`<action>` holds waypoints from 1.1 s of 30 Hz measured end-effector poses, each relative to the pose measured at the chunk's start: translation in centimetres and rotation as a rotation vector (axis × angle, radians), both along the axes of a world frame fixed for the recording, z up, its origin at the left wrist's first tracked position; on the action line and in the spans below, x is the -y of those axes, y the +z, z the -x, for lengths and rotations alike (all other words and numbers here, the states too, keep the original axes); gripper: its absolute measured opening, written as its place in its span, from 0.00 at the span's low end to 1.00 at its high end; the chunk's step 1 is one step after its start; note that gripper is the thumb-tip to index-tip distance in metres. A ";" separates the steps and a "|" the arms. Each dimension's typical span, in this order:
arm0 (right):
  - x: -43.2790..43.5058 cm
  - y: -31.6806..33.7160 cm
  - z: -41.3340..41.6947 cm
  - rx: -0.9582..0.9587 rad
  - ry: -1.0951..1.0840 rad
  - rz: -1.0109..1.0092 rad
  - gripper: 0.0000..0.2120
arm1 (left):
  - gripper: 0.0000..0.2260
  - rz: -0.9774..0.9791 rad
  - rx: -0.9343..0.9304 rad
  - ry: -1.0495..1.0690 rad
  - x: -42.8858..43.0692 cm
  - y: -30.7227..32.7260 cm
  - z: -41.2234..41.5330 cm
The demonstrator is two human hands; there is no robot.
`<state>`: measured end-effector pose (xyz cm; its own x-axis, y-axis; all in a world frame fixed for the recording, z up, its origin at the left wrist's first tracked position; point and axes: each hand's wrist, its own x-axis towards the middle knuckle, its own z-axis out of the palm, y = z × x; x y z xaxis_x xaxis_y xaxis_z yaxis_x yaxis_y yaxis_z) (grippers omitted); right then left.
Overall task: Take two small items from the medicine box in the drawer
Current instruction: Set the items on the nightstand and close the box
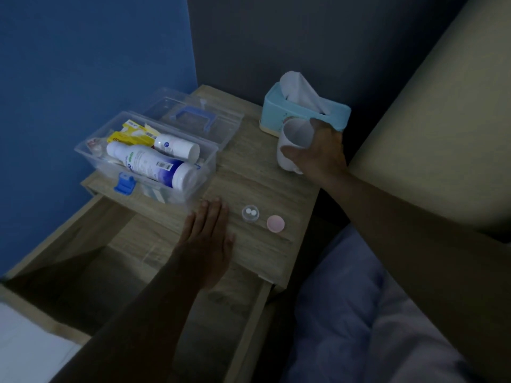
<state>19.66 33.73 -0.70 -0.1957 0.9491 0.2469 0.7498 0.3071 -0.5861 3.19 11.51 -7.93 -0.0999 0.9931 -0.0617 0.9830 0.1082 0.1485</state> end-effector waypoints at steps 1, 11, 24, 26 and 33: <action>0.6 0.2 0.1 -0.022 0.031 0.003 0.37 | 0.33 -0.009 0.010 0.002 0.0 0.0 0.0; 6.3 0.9 0.9 -0.042 0.115 -0.014 0.39 | 0.29 0.039 -0.076 0.011 0.2 0.4 -0.3; 7.4 -0.4 0.7 -0.023 0.078 0.053 0.36 | 0.29 0.045 -0.032 -0.001 0.0 0.1 0.1; 7.5 -0.3 0.6 0.001 0.086 0.068 0.37 | 0.29 0.044 -0.037 0.014 0.1 0.2 0.0; 8.1 0.6 0.9 0.096 0.108 0.096 0.39 | 0.29 0.120 0.220 -0.080 0.8 1.7 1.4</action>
